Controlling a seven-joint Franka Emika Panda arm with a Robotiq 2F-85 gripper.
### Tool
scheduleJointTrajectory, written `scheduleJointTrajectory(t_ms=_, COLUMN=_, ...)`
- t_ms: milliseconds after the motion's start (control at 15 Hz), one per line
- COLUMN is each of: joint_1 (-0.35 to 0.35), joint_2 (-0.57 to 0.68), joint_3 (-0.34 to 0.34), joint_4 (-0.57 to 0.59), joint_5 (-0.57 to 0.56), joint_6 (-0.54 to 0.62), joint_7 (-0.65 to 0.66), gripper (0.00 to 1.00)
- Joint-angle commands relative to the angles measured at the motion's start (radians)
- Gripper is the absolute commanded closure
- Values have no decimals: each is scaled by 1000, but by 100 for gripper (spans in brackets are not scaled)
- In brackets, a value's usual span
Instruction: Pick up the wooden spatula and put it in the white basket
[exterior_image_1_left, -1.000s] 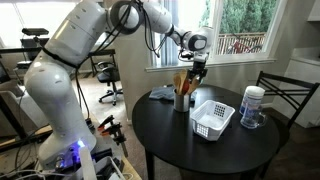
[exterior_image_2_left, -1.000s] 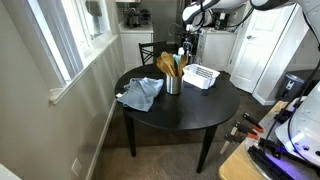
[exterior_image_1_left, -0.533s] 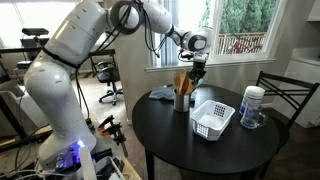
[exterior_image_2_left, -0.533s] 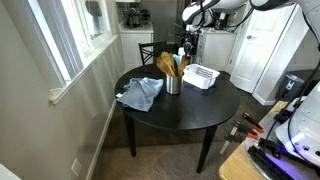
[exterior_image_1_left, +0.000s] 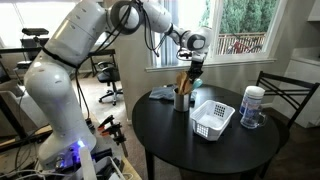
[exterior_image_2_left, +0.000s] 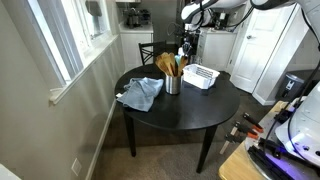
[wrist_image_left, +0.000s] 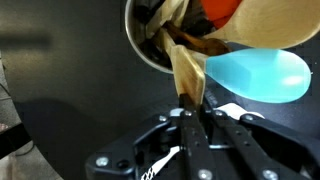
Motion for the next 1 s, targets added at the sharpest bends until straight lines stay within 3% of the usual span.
scheduleJointTrajectory(t_ms=0, joint_1=-18, joint_2=-64, joint_3=36, joint_4=-38, joint_5=48, joint_6=-10, joint_7=-42, gripper=95)
scheduleJointTrajectory(t_ms=933, joint_1=-4, joint_2=-294, joint_3=60, joint_4=-103, joint_5=50, joint_6=-23, joint_7=-118, gripper=96)
